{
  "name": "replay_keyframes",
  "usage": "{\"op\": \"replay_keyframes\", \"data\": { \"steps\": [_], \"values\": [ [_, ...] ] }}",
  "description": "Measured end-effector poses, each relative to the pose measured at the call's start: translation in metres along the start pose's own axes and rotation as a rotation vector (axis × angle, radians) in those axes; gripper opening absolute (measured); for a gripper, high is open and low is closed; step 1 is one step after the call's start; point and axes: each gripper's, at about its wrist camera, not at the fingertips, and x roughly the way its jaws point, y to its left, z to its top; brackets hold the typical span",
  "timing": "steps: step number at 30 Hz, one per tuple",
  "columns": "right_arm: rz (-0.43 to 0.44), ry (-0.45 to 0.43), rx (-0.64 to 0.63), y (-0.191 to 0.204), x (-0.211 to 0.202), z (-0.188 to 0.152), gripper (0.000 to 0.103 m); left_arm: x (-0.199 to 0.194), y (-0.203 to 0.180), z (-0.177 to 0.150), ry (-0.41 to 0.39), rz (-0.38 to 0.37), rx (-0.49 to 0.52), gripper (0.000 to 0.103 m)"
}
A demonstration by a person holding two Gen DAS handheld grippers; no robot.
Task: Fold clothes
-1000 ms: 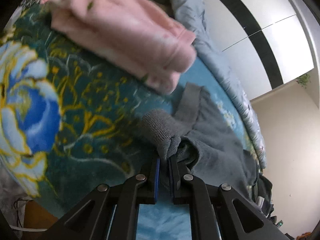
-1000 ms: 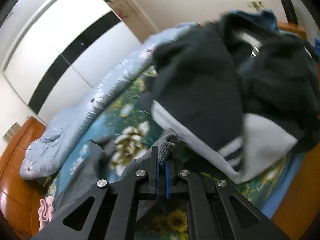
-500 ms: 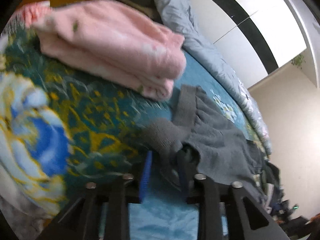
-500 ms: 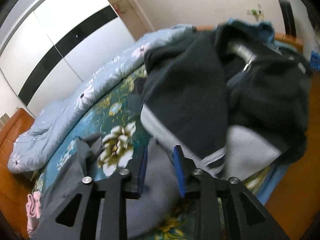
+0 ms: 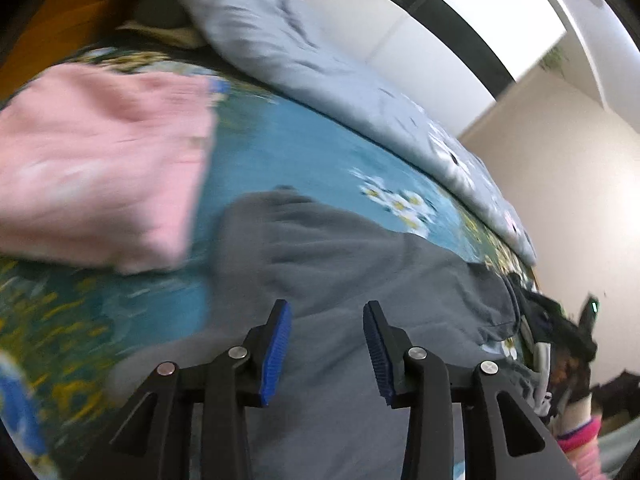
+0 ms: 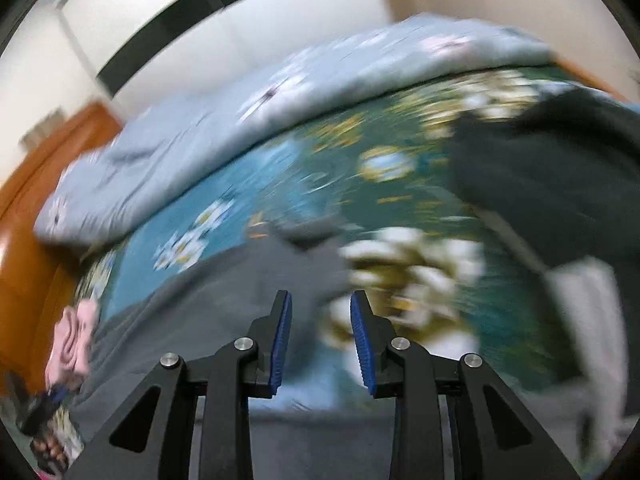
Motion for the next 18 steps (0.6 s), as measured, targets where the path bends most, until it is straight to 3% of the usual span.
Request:
{"op": "replay_keyframes", "data": {
  "steps": [5,10,11,13,14,18],
  "values": [
    [-0.039,0.069,-0.021,0.02,0.053,0.024,0.031,0.044,-0.018,0.015,0.045,-0.014,0.013,0.043],
    [-0.086,0.128,-0.022,0.031,0.102,0.045,0.031,0.065,-0.009,0.024,0.044,0.01,-0.031,0.044],
    [-0.086,0.141,-0.006,0.028,0.108,0.045,0.029,0.068,-0.005,0.024,0.047,0.009,-0.046,0.044],
    [-0.083,0.164,0.029,0.021,0.119,0.044,0.012,0.073,0.002,0.019,0.064,0.005,-0.064,0.044],
    [-0.063,0.157,0.059,0.017,0.116,0.044,0.009,0.073,0.005,0.018,0.069,0.007,-0.072,0.044],
    [0.005,0.105,0.111,0.012,0.089,0.048,0.005,0.071,0.011,0.013,0.065,-0.01,-0.098,0.044]
  ]
}}
